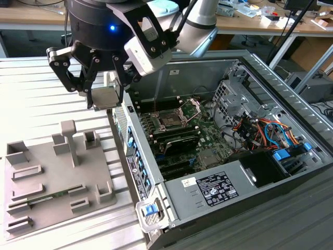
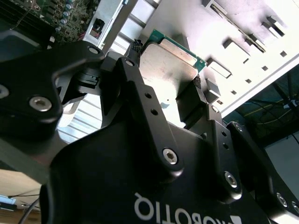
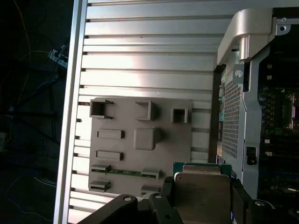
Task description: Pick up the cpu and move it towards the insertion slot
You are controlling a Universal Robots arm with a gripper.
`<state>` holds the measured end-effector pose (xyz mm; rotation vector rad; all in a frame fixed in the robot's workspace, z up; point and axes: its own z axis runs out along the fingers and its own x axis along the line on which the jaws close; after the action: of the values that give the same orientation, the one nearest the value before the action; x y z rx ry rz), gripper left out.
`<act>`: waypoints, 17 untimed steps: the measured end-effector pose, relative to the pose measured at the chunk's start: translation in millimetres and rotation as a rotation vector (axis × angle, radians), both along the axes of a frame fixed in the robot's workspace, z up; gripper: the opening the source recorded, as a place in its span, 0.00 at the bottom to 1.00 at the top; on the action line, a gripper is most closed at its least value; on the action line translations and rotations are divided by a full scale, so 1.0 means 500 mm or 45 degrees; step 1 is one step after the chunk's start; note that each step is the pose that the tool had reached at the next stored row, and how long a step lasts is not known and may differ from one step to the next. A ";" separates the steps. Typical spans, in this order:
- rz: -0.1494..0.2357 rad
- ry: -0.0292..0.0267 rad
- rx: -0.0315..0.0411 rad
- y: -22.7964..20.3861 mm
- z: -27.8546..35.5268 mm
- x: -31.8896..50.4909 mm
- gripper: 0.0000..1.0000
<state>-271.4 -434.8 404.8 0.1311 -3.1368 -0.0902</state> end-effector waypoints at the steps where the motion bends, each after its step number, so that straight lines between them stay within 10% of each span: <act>1: 0.000 0.0000 0.0001 0.0000 0.000 0.001 0.55; 17: 0.000 0.0001 0.0000 0.0002 0.000 0.029 0.55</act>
<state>-257.1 -434.7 404.8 0.1311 -3.1367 -0.0902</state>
